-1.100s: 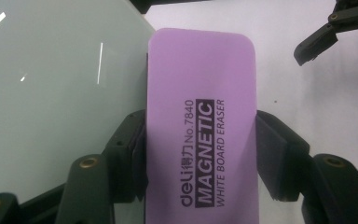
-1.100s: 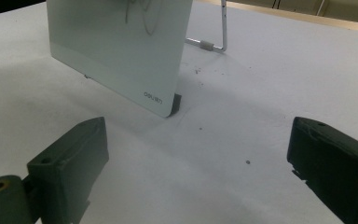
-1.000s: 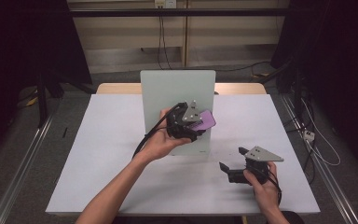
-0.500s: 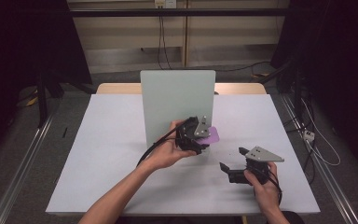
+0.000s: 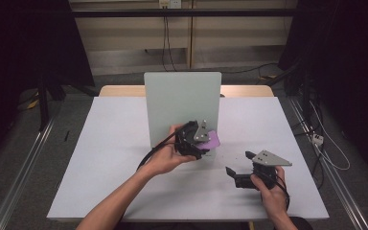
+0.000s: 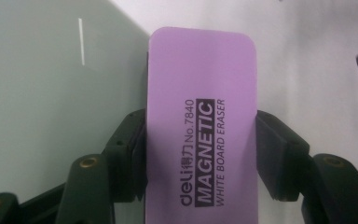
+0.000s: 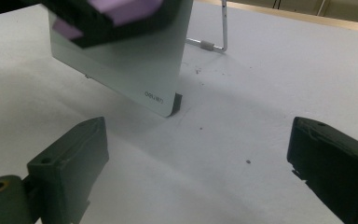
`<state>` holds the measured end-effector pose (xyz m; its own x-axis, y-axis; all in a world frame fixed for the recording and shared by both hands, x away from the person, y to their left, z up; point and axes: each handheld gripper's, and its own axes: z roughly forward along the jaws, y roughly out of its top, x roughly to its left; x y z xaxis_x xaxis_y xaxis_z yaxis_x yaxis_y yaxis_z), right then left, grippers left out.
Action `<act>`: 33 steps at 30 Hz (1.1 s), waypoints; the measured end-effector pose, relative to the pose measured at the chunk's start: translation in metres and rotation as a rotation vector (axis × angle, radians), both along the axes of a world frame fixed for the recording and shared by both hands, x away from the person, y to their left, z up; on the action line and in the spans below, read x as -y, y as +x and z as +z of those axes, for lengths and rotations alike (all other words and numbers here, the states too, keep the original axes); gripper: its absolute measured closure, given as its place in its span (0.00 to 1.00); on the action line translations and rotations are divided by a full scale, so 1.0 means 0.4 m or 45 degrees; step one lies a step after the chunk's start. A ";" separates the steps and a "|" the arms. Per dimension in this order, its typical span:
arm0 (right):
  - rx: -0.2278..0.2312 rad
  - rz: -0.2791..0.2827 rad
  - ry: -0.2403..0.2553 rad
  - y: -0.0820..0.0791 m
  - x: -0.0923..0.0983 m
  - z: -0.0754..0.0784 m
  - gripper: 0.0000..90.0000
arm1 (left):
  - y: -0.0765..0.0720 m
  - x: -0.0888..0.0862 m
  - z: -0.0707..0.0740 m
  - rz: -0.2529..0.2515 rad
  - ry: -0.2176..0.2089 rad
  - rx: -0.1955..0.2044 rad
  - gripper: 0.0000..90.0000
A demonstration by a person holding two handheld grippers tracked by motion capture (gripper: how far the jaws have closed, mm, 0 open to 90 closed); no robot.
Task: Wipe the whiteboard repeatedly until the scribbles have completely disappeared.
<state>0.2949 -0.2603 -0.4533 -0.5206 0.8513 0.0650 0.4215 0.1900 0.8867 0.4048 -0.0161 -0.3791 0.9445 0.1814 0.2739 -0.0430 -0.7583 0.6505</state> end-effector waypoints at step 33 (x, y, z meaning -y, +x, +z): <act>0.001 -0.002 -0.004 0.001 -0.001 0.000 0.06 | -0.025 -0.004 -0.055 -0.016 0.090 -0.013 0.46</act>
